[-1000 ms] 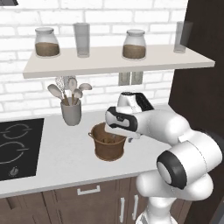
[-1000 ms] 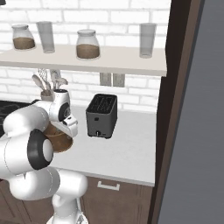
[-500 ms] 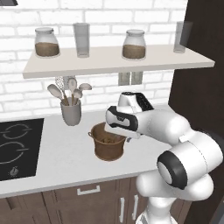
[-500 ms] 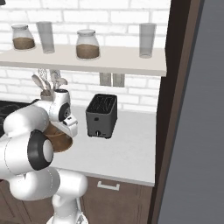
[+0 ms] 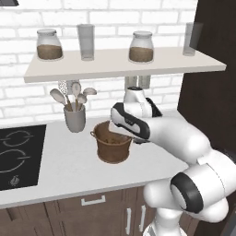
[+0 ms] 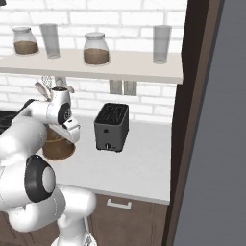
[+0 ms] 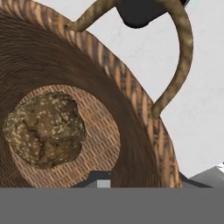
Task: Open the cabinet, pick up the bread from the cabinet and place it in the basket. Then move the basket to the dining counter.
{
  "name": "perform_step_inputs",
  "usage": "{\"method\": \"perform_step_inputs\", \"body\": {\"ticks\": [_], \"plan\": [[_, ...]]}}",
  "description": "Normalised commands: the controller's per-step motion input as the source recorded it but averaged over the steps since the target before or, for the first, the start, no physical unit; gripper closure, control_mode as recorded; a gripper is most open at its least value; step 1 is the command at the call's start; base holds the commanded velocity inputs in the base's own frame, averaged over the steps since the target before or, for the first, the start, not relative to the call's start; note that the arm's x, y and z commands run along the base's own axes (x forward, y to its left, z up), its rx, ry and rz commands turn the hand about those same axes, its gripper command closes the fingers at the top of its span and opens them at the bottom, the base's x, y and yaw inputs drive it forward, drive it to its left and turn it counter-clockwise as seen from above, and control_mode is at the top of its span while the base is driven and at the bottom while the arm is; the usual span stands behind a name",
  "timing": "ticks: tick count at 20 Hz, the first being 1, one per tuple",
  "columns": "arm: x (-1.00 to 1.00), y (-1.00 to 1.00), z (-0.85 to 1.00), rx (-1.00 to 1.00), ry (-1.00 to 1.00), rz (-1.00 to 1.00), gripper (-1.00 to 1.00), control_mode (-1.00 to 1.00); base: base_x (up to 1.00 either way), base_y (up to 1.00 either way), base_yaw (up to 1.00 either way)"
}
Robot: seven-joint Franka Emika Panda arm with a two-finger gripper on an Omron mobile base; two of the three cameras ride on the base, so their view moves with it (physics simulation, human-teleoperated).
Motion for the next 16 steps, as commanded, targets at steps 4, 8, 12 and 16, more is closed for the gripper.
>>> {"method": "perform_step_inputs", "body": {"ticks": [4, 8, 12, 16], "plan": [[-0.4, 0.01, 0.99, -0.05, 0.01, 0.0, 1.0, -1.0, 0.0, 0.0, 0.0], [-0.57, -0.19, 0.94, -0.09, 0.01, 0.0, 1.0, -1.0, 0.0, 0.0, 0.0], [-0.88, -0.51, 0.59, -0.05, 0.0, 0.0, 1.0, -1.0, 0.0, 0.0, 0.0], [-0.54, -0.87, 0.13, 0.02, 0.0, 0.0, 1.0, -1.0, 0.0, 0.0, 0.0]]}}
